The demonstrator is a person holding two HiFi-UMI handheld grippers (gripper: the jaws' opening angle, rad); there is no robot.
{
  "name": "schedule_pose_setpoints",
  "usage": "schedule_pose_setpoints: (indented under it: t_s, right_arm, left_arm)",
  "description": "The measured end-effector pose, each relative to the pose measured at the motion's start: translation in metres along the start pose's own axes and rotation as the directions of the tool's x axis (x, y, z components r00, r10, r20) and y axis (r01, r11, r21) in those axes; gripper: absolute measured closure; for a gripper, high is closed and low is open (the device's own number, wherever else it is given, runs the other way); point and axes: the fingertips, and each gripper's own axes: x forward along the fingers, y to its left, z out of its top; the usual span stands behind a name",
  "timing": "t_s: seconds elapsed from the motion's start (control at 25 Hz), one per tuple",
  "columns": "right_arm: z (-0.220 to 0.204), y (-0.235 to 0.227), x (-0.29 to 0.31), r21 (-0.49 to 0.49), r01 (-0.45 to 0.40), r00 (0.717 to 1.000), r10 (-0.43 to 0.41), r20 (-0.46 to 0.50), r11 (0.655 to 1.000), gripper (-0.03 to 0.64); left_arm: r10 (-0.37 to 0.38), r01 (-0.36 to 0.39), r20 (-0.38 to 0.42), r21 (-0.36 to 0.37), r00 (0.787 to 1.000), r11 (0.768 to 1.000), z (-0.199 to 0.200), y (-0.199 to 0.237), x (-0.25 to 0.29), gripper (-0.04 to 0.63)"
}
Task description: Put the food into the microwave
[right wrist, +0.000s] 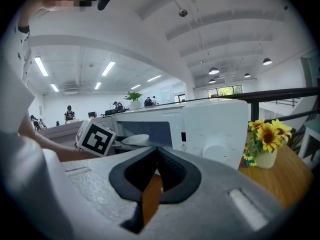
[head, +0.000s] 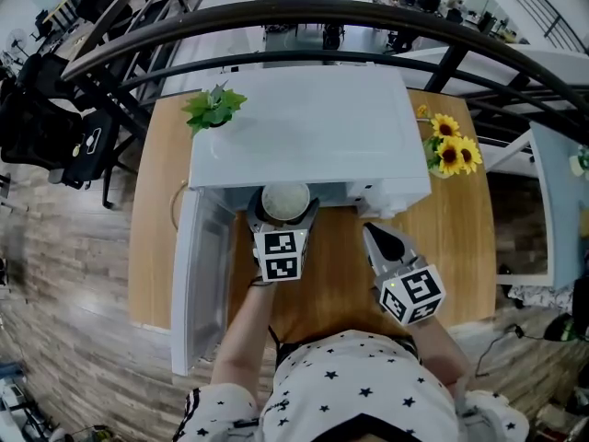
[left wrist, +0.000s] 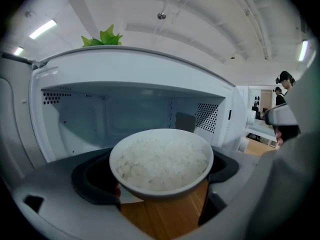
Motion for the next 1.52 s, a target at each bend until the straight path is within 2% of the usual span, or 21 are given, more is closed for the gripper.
schedule_pose_setpoints:
  t_s: [0.44, 0.56, 0.96, 1.2, 1.4, 1.52]
  right_arm:
    - [-0.002, 0.005, 0.011, -0.001, -0.019, 1.0, 0.019, -0.018, 1.0, 0.612]
    - [-0.005, 0.007, 0.014, 0.001, -0.023, 0.999, 0.023, -0.027, 1.0, 0.612]
    - [-0.007, 0.007, 0.02, 0.009, -0.027, 0.999, 0.027, -0.039, 1.0, 0.612]
    - [-0.01, 0.008, 0.023, 0.018, -0.028, 0.999, 0.029, -0.046, 0.999, 0.612]
    - [-0.01, 0.01, 0.025, 0.023, -0.032, 0.998, 0.033, -0.047, 0.999, 0.612]
    - [-0.01, 0.012, 0.026, 0.025, -0.034, 0.998, 0.035, -0.046, 0.999, 0.612]
  left_arm:
    - [0.015, -0.014, -0.039, 0.007, 0.999, 1.0, -0.01, 0.012, 0.029, 0.095]
    - [0.029, -0.027, -0.053, 0.034, 0.998, 0.999, -0.011, 0.016, 0.04, 0.095]
    - [0.051, -0.048, -0.108, 0.027, 0.993, 0.998, -0.028, 0.021, 0.062, 0.095]
    - [0.058, -0.053, -0.108, 0.048, 0.992, 0.997, -0.031, 0.021, 0.067, 0.095]
    - [0.076, -0.062, -0.132, 0.108, 0.988, 0.992, -0.035, 0.02, 0.073, 0.095]
    - [0.079, -0.062, -0.147, 0.118, 0.986, 0.991, -0.033, 0.021, 0.075, 0.095]
